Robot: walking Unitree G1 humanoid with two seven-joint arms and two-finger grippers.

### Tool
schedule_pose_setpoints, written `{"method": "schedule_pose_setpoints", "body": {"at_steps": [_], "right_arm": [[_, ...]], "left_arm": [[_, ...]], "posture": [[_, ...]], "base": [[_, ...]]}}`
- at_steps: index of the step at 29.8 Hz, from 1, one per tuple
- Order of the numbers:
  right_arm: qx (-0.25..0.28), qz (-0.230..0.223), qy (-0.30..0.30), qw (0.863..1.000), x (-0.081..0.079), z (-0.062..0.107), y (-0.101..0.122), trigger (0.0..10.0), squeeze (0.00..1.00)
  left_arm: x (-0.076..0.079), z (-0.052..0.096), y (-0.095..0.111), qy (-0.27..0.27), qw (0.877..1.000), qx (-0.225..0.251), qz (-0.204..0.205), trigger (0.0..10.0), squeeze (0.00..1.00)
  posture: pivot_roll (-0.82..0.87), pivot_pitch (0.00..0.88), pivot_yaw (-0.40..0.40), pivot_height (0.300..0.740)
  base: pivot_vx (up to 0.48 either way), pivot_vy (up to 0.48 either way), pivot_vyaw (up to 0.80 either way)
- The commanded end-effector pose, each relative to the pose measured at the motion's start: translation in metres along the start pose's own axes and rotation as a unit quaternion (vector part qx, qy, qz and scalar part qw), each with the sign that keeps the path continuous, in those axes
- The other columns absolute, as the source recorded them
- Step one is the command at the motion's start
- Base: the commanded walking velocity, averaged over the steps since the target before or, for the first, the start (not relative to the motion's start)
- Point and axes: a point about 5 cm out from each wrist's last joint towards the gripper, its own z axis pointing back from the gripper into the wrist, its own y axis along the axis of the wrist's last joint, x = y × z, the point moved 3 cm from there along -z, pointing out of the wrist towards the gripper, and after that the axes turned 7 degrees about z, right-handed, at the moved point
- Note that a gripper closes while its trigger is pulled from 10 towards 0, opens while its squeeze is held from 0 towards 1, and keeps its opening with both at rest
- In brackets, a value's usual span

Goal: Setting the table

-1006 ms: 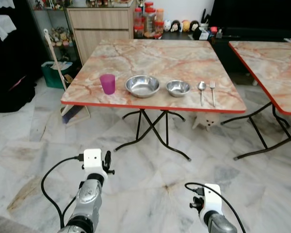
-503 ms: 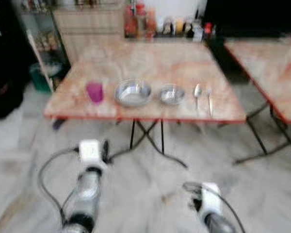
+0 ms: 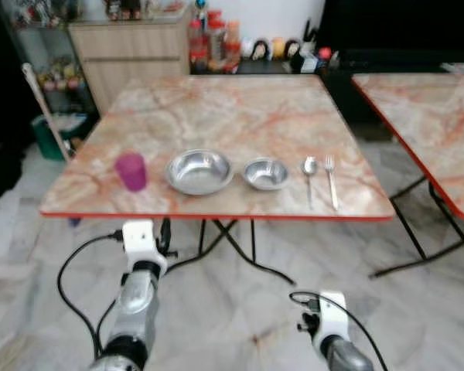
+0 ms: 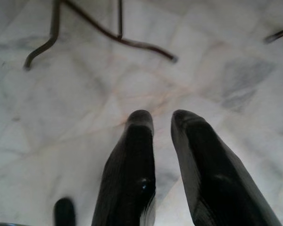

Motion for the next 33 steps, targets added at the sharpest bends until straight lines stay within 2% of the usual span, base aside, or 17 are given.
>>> {"method": "schedule_pose_setpoints", "body": {"at_steps": [1, 8, 18, 19, 26, 29, 33], "right_arm": [[0.011, -0.004, 0.01, 1.0, -0.009, -0.003, 0.008, 10.0, 0.0], [0.011, -0.006, 0.009, 1.0, -0.009, -0.003, 0.008, 10.0, 0.0], [0.008, -0.007, 0.009, 1.0, -0.009, -0.002, 0.004, 10.0, 0.0], [0.007, -0.007, 0.01, 1.0, -0.01, -0.001, 0.004, 10.0, 0.0], [0.005, -0.007, 0.012, 1.0, -0.012, -0.001, 0.001, 10.0, 0.0], [0.004, -0.002, 0.015, 1.0, -0.012, -0.001, 0.001, 10.0, 0.0], [0.004, -0.005, 0.013, 1.0, -0.013, -0.001, 0.001, 10.0, 0.0]], "left_arm": [[-0.012, -0.004, 0.013, 0.012, 1.0, 0.019, -0.012, 10.0, 0.0], [-0.013, -0.001, 0.014, 0.01, 1.0, 0.025, -0.011, 10.0, 0.0], [-0.01, 0.007, 0.019, 0.007, 0.999, 0.038, 0.003, 10.0, 0.0], [-0.01, 0.007, 0.02, 0.007, 0.999, 0.04, 0.013, 10.0, 1.0], [-0.008, 0.007, 0.025, 0.002, 0.999, 0.048, 0.023, 10.0, 1.0], [-0.004, 0.007, 0.023, -0.012, 0.999, 0.038, 0.013, 10.0, 1.0], [0.001, 0.008, 0.024, -0.021, 0.999, 0.039, 0.021, 10.0, 1.0]], "posture": [[0.07, 0.0, -0.023, 0.74], [0.07, 0.0, -0.021, 0.74], [0.07, 0.0, -0.017, 0.74], [0.08, 0.0, -0.017, 0.74], [0.08, 0.0, -0.013, 0.74], [0.08, 0.0, -0.013, 0.74], [0.08, 0.0, -0.009, 0.74]], "base": [[0.416, 0.0, 0.0], [0.391, 0.0, 0.0], [0.0, 0.0, 0.0], [0.0, 0.0, 0.0], [0.0, 0.0, 0.0], [0.0, 0.0, 0.0], [0.0, 0.0, 0.0]]}}
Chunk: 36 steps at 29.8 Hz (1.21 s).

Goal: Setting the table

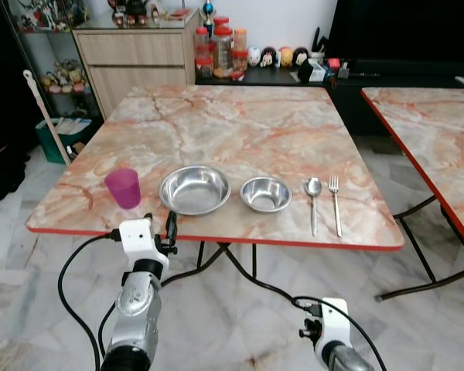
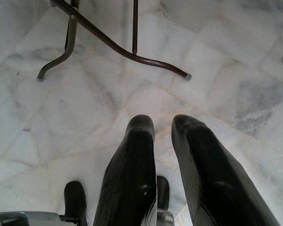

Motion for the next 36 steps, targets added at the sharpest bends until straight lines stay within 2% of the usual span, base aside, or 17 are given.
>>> {"method": "schedule_pose_setpoints", "body": {"at_steps": [1, 4, 7, 13, 14, 16, 17, 32, 36], "right_arm": [[0.004, 0.0, 0.0, 1.0, 0.0, -0.001, 0.002, 10.0, 0.0], [0.004, -0.001, 0.0, 1.0, -0.001, -0.001, 0.002, 10.0, 0.0], [0.004, 0.0, 0.002, 1.0, -0.002, -0.001, 0.003, 10.0, 0.0], [0.005, 0.001, 0.002, 1.0, -0.002, -0.001, 0.005, 10.0, 0.0], [0.005, 0.001, 0.002, 1.0, -0.001, -0.001, 0.006, 10.0, 0.0], [0.006, 0.001, 0.001, 1.0, -0.001, -0.002, 0.006, 10.0, 0.0], [0.007, 0.002, 0.001, 1.0, -0.001, -0.002, 0.007, 10.0, 0.0], [0.004, 0.006, 0.005, 1.0, -0.002, -0.001, 0.005, 10.0, 0.0], [0.004, 0.007, 0.006, 1.0, -0.003, -0.001, 0.004, 10.0, 0.0]], "left_arm": [[0.004, -0.001, 0.003, -0.01, 1.0, 0.004, 0.003, 10.0, 1.0], [0.008, -0.004, 0.004, -0.015, 1.0, 0.001, 0.009, 10.0, 1.0], [0.013, -0.009, 0.005, -0.015, 0.999, -0.007, 0.032, 10.0, 1.0], [0.017, -0.019, 0.011, -0.008, 0.999, -0.008, 0.042, 10.0, 1.0], [0.018, -0.021, 0.013, -0.007, 0.999, -0.007, 0.046, 10.0, 0.8], [0.018, -0.022, 0.013, -0.006, 0.999, -0.008, 0.047, 10.0, 0.8], [0.017, -0.023, 0.013, -0.004, 0.999, -0.009, 0.045, 10.0, 0.0], [0.007, -0.022, 0.017, 0.021, 0.998, 0.002, 0.054, 10.0, 0.0], [0.006, -0.022, 0.025, 0.02, 0.998, 0.02, 0.054, 10.0, 0.0]], "posture": [[0.08, 0.0, -0.008, 0.74], [0.08, 0.0, -0.01, 0.74], [0.08, 0.0, -0.009, 0.74], [0.07, 0.0, -0.007, 0.74], [0.07, 0.0, -0.007, 0.74], [0.07, 0.0, -0.007, 0.74], [0.07, 0.0, -0.006, 0.74], [0.08, 0.0, -0.005, 0.74], [0.08, 0.0, -0.003, 0.74]], "base": [[0.0, 0.0, 0.0], [0.0, 0.0, 0.0], [0.0, 0.0, 0.0], [0.0, 0.0, 0.0], [0.0, 0.0, 0.0], [0.0, 0.0, 0.0], [0.0, 0.0, 0.0], [0.0, 0.0, 0.0], [0.315, 0.0, 0.0]]}}
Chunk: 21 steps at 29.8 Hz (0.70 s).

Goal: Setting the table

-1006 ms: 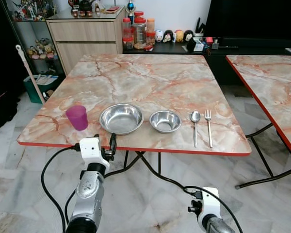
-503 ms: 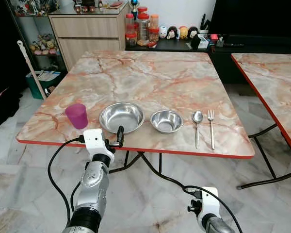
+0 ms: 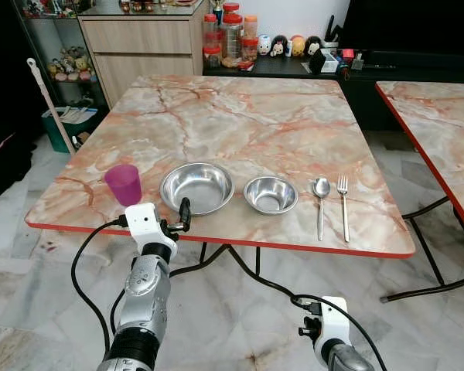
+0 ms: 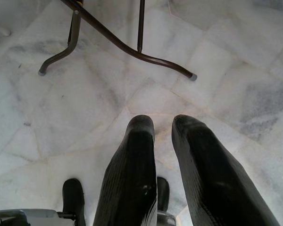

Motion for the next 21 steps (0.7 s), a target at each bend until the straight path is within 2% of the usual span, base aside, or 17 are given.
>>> {"method": "schedule_pose_setpoints", "body": {"at_steps": [1, 10, 21], "right_arm": [[0.002, 0.004, 0.003, 1.0, -0.001, -0.001, 0.002, 10.0, 0.0], [0.002, 0.005, 0.003, 1.0, -0.001, -0.001, 0.002, 10.0, 0.0], [0.002, -0.001, 0.002, 1.0, -0.002, -0.001, 0.001, 10.0, 0.0]], "left_arm": [[-0.001, -0.001, 0.011, 0.001, 1.0, 0.023, -0.001, 10.0, 0.0], [0.005, -0.005, 0.023, -0.016, 0.999, 0.046, -0.006, 10.0, 0.0], [0.001, -0.005, 0.032, -0.005, 0.998, 0.061, -0.005, 10.0, 0.0]], "posture": [[0.08, 0.0, -0.003, 0.74], [0.08, 0.0, -0.006, 0.74], [0.09, 0.0, -0.01, 0.74]], "base": [[0.345, 0.0, 0.0], [0.351, 0.0, 0.0], [0.389, 0.0, 0.0]]}}
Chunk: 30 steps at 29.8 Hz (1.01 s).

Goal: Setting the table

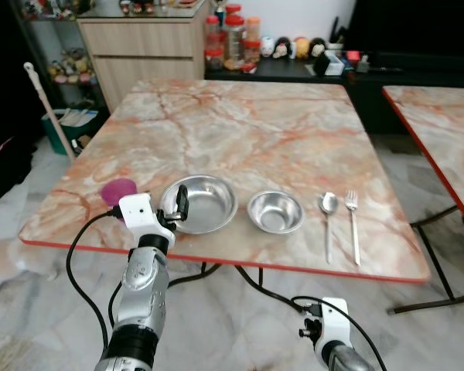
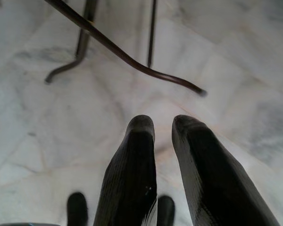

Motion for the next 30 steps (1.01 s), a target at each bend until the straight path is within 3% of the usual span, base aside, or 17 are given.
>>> {"method": "schedule_pose_setpoints", "body": {"at_steps": [1, 11, 30], "right_arm": [[0.001, 0.0, 0.0, 1.0, 0.0, 0.0, 0.001, 10.0, 0.0], [0.0, -0.003, -0.002, 1.0, 0.001, 0.0, -0.001, 10.0, 0.0], [-0.012, -0.011, -0.01, 1.0, 0.004, 0.005, -0.017, 10.0, 0.0]], "left_arm": [[-0.001, -0.001, 0.005, 0.004, 1.0, 0.009, 0.003, 10.0, 0.0], [-0.005, 0.004, 0.013, 0.002, 1.0, 0.02, 0.0, 10.0, 0.0], [-0.022, 0.041, 0.007, 0.023, 1.0, -0.016, 0.003, 10.0, 0.0]], "posture": [[0.09, 0.0, -0.01, 0.74], [0.09, 0.0, -0.001, 0.74], [0.1, 0.0, 0.003, 0.74]], "base": [[0.394, 0.0, 0.0], [0.213, 0.0, 0.0], [0.0, 0.0, 0.0]]}}
